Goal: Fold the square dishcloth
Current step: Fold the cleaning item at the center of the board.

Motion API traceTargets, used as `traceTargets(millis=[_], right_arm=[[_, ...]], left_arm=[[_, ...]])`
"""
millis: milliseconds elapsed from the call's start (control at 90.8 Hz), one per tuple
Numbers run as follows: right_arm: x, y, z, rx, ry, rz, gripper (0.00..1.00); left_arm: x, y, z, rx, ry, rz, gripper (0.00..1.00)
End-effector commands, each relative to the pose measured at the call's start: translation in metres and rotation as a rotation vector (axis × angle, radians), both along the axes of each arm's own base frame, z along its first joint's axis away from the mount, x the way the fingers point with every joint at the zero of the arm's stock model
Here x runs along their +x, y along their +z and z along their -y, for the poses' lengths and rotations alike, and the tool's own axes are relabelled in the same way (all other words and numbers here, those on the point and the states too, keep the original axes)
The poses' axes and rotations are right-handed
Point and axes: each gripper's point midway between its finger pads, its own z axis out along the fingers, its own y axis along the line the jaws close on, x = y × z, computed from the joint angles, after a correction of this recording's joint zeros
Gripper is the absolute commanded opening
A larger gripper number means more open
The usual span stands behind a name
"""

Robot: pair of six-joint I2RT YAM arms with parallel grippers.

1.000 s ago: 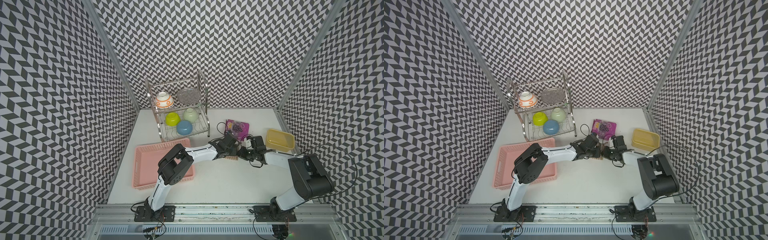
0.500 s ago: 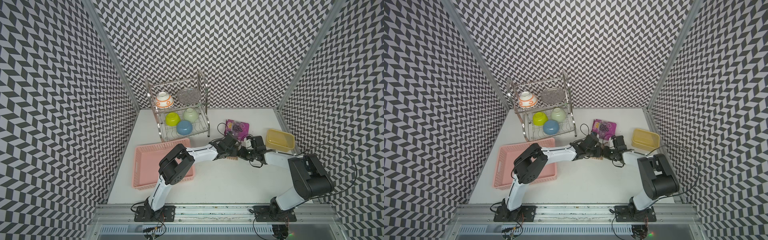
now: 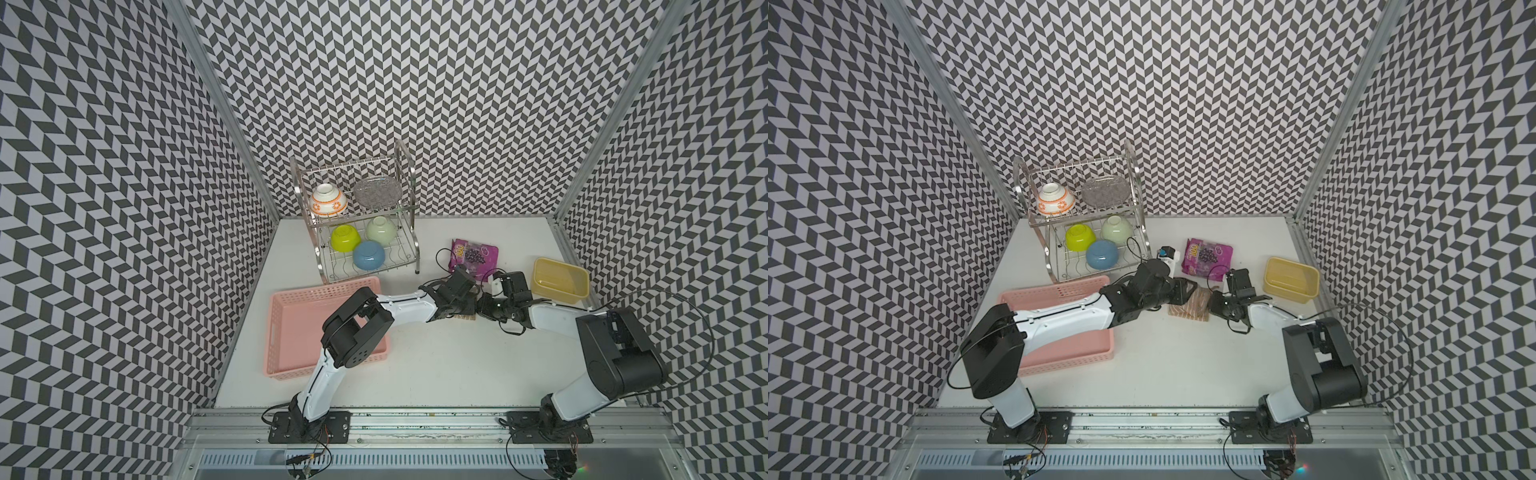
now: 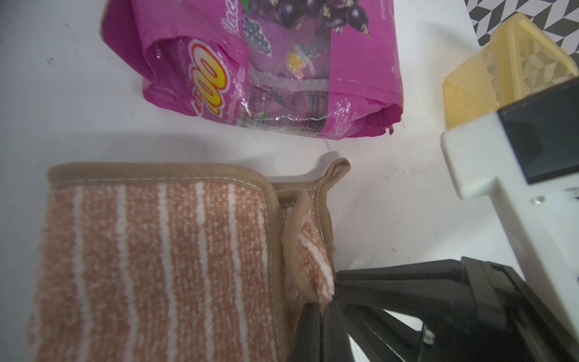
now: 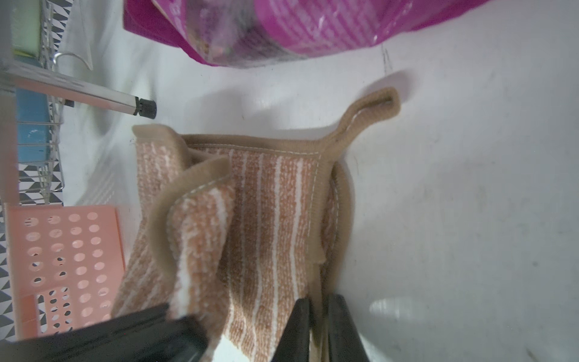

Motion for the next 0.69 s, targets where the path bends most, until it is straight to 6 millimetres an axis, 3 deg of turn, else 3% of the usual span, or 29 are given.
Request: traceTargets(millis=[0, 375, 540, 683], right_arm=[[-0.006, -0.010, -0.001, -0.004, 0.008, -0.022, 0.15], [-0.006, -0.011, -0.001, -0.007, 0.008, -0.024, 0.15], [-0.006, -0.011, 0.000, -0.012, 0.007, -0.026, 0.15], [-0.005, -0.010, 0.001, -0.018, 0.002, -0.023, 0.15]], left_arm=[[0.000, 0.005, 0.015, -0.043, -0.019, 0.003, 0.00], [-0.002, -0.010, 0.019, -0.049, -0.025, -0.020, 0.00], [-0.003, -0.009, 0.022, -0.072, -0.033, -0.028, 0.16], [-0.006, 0.011, 0.025, -0.122, -0.052, -0.008, 0.30]])
